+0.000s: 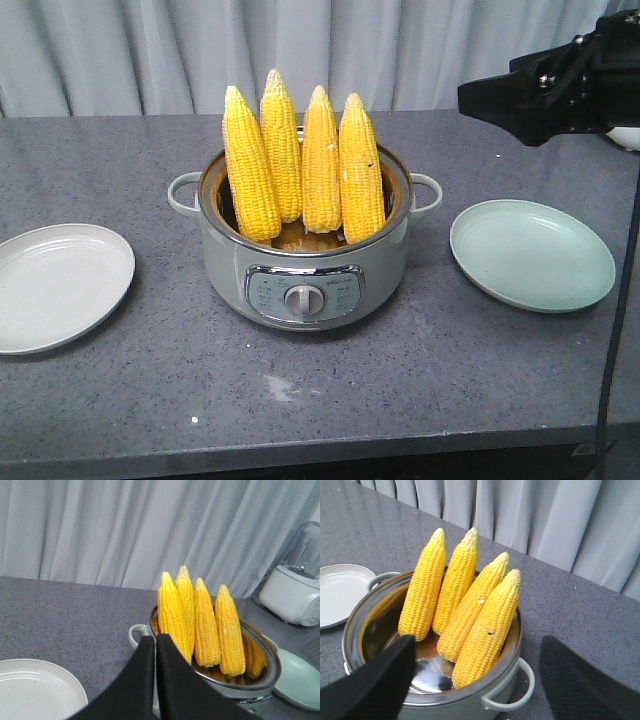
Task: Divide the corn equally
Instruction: 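Reach the right gripper over the pot toward the farthest corn cob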
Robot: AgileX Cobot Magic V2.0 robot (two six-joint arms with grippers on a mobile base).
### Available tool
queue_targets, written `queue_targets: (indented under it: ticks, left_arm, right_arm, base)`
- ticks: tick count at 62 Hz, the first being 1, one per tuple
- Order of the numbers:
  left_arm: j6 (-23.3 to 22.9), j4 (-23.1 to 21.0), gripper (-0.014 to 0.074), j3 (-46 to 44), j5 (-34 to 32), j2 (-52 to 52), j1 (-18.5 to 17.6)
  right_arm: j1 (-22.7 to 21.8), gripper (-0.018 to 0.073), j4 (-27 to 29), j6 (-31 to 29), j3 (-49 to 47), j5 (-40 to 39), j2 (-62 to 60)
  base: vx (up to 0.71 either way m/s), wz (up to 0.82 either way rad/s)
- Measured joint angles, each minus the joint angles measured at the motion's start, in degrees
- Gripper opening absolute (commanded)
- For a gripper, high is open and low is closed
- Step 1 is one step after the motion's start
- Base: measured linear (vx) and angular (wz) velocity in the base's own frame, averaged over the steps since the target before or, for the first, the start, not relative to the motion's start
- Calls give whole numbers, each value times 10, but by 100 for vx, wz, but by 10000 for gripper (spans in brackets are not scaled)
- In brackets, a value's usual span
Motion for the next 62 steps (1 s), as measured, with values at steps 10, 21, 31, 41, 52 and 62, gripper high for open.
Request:
queue_targets:
  ticks: [10,21,31,41,52,62]
  left_arm:
    - [1,0,4,0,7,0,0]
    - [1,0,4,0,7,0,0]
    - [1,0,4,0,8,0,0]
    - [1,0,4,0,11,0,0]
    - [2,0,4,0,12,0,0]
    - [2,0,4,0,12,0,0]
  right_arm:
    - [0,722,2,-35,-1,-30,25]
    - [0,682,6,-81,-1,-25,26]
    - [0,617,6,-87,-1,2,26]
    - [0,596,60,-118,-9,8,46]
    - [32,596,70,-128,-68,-2,122]
    - [74,595,57,-85,-152,-54,207]
  base:
    - [0,0]
    - [0,0]
    - [0,0]
    - [0,0]
    - [0,0]
    - [0,0]
